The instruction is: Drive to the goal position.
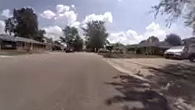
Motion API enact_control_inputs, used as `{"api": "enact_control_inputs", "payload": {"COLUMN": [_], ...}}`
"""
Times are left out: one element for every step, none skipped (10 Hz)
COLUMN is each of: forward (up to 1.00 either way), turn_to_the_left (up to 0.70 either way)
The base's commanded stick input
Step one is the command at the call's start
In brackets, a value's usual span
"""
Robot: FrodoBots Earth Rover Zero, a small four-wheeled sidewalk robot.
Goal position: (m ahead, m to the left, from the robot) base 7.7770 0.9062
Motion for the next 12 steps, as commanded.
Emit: {"api": "enact_control_inputs", "payload": {"forward": [0.7,0.7,0.7,0.7,0.7,0.7,0.7,0.7,0.7,0.7,0.7,0.7], "turn_to_the_left": [0.0,0.0,0.0,0.0,0.0,0.0,0.0,0.0,0.0,0.0,0.0,0.0]}}
